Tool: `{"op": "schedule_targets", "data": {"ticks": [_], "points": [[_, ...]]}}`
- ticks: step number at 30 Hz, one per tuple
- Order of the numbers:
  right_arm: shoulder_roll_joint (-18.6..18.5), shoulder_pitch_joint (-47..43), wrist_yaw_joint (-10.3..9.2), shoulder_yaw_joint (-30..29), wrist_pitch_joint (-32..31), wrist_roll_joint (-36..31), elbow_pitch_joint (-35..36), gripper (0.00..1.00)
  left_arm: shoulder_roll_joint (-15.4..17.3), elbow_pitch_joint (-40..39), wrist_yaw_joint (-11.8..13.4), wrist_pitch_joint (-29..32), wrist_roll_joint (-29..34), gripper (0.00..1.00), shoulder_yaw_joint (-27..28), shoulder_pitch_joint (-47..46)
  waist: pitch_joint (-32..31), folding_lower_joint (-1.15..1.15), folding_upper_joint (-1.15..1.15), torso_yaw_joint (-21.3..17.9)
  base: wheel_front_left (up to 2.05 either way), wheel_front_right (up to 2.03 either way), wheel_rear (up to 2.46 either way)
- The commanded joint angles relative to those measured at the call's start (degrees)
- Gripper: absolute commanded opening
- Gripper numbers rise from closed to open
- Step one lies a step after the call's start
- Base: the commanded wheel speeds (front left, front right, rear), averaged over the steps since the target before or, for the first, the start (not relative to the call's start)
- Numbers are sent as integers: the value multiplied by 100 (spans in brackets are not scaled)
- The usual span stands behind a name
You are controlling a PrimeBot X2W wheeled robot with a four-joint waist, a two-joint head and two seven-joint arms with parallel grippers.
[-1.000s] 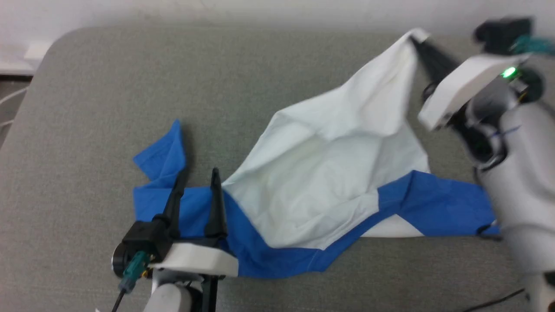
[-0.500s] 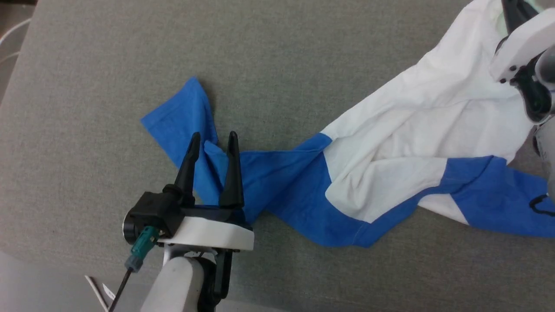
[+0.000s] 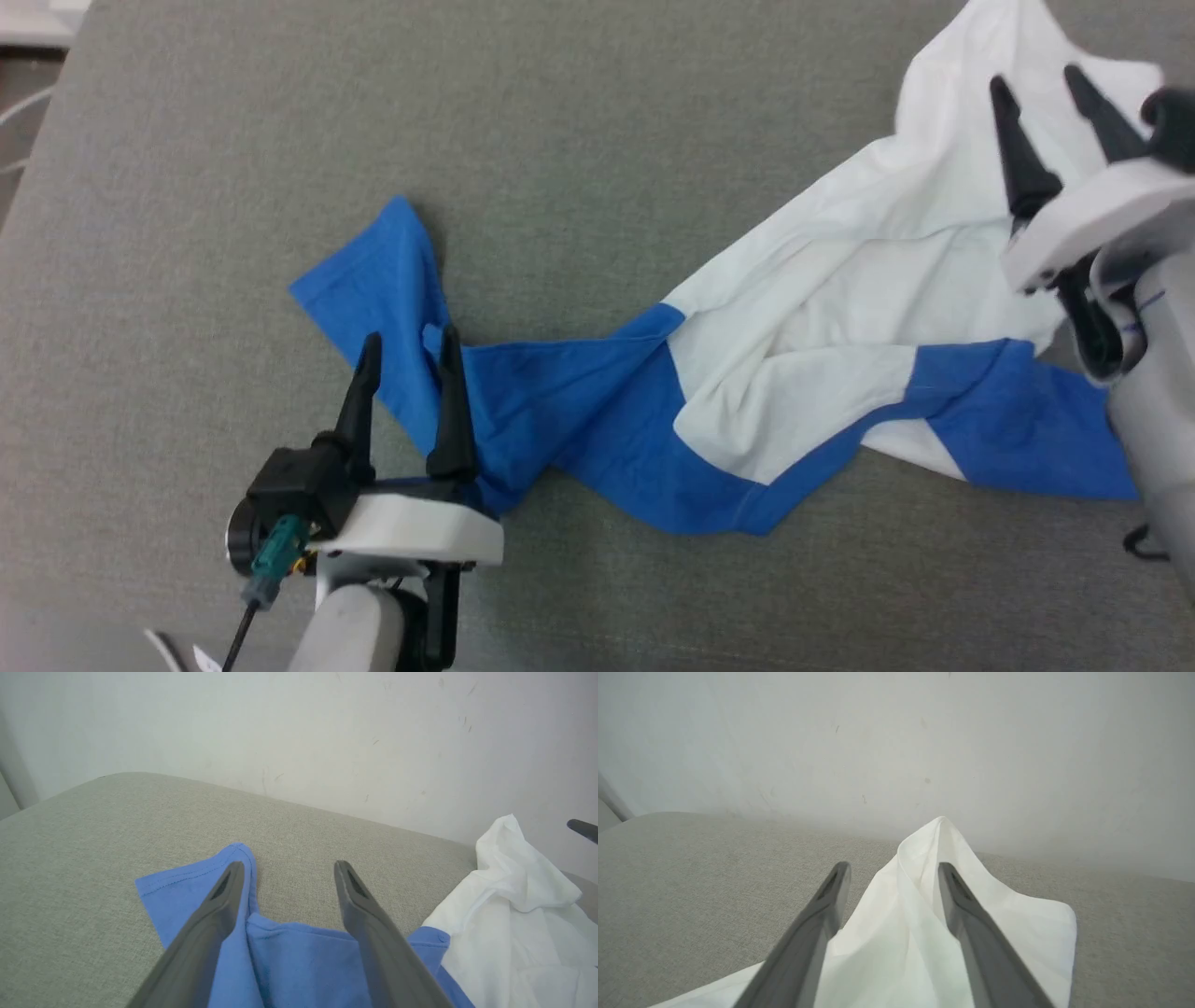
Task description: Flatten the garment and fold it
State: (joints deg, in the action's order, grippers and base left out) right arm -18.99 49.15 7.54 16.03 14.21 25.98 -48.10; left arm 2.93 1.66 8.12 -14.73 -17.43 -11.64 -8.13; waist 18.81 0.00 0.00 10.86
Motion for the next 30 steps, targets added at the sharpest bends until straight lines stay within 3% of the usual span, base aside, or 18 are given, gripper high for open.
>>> {"op": "schedule_targets", "data": {"ticks": [1,4,9,14,25,30], "points": [[-49,-336,-5,66,40,92,254,100,-5,36,-26,-27,72,100,93,135,-548,0,0,-445,0,0,0],[-169,-927,-5,256,-281,321,662,100,-5,55,-50,-27,109,100,221,302,-774,0,0,-591,0,0,0],[-615,-1778,-5,396,-1484,733,1221,100,-5,89,-87,-27,141,100,355,532,-1059,0,0,-765,0,0,0],[-897,-2201,-5,343,-2309,888,1501,100,-5,99,-115,-27,149,100,389,625,-1106,0,0,-829,0,0,0],[-916,-2253,-5,831,-3572,1038,1515,100,-5,161,-141,-27,83,100,283,461,-753,0,0,-718,0,0,0],[-888,-2181,-5,1008,-3715,1189,1273,100,-5,202,-134,-27,63,100,295,406,-639,0,0,-712,0,0,0]]}}
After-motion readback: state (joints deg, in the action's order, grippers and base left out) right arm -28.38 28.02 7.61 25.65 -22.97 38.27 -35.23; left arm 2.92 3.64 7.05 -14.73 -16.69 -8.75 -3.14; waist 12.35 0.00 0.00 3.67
